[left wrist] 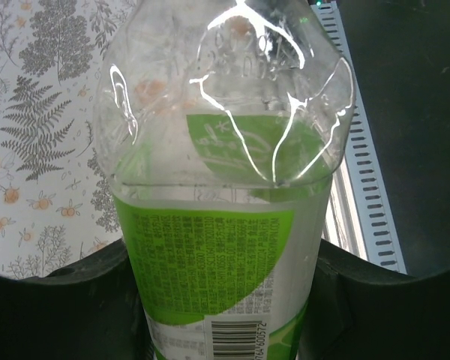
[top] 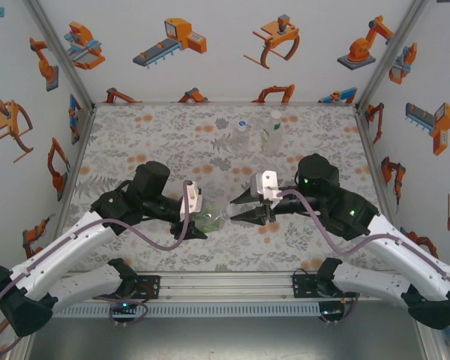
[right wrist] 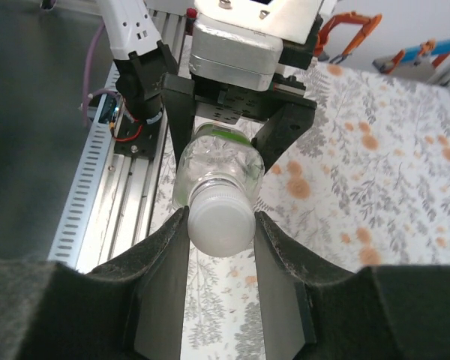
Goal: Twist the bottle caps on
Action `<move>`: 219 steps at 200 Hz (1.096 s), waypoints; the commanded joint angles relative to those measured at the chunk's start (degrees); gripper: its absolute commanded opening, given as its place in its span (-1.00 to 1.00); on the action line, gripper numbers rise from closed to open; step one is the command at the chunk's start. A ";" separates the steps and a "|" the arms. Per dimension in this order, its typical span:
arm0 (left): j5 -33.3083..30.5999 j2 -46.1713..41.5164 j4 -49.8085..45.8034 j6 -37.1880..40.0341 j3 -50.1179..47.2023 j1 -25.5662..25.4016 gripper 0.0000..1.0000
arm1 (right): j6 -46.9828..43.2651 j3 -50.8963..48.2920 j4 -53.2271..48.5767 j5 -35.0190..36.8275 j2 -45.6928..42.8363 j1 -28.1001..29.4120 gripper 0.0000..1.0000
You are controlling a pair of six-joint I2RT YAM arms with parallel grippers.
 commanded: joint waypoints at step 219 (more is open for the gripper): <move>5.17 -1.57 1.61 -1.46 -0.50 1.24 -1.00 | -3.57 -1.91 2.75 -2.48 4.10 1.96 -1.00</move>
